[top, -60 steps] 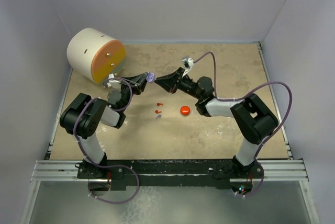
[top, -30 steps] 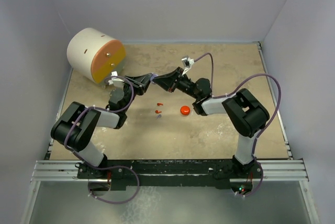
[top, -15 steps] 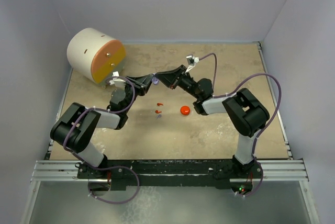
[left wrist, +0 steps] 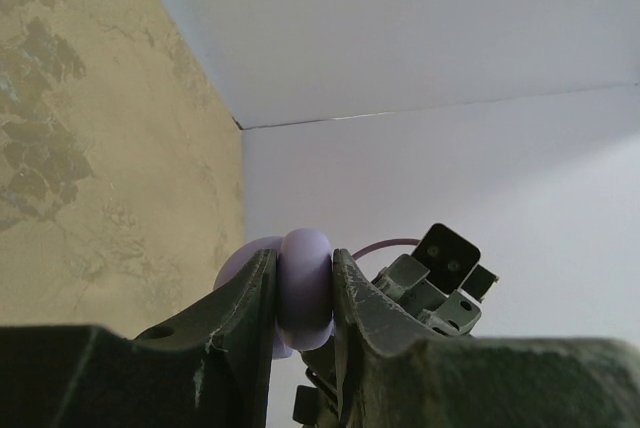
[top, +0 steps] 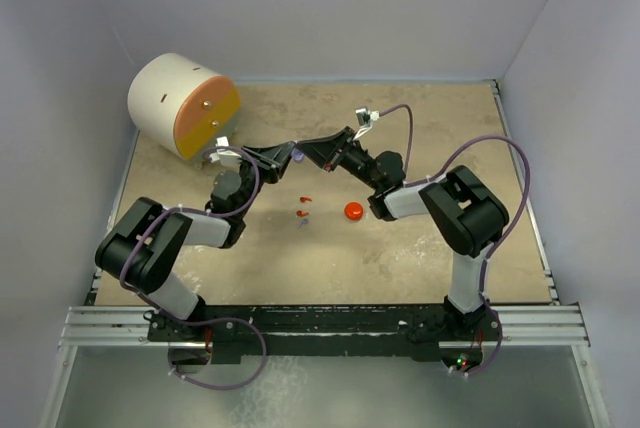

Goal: Insert the wireless bluetooth earbuds into the charging case
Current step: Place the earbud in the charging case.

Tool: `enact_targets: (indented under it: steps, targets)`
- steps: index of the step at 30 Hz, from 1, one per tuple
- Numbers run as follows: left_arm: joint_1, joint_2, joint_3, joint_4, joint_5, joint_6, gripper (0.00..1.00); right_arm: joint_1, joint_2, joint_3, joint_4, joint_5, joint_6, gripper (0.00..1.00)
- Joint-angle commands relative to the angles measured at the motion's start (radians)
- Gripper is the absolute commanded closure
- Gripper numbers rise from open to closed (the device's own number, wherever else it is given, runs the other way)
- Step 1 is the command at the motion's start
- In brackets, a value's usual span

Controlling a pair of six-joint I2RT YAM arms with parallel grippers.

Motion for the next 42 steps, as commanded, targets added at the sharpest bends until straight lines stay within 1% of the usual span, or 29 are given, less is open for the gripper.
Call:
enact_targets:
  steps: [1, 42]
  targets:
    - [-0.01, -0.034, 0.032, 0.037, -0.012, 0.021, 1.0, -0.004, -0.011, 0.013, 0.064, 0.028, 0.016, 1.0]
    - [-0.024, -0.047, 0.047, 0.04, -0.019, 0.024, 1.0, -0.014, 0.024, 0.0, 0.076, 0.028, 0.043, 1.0]
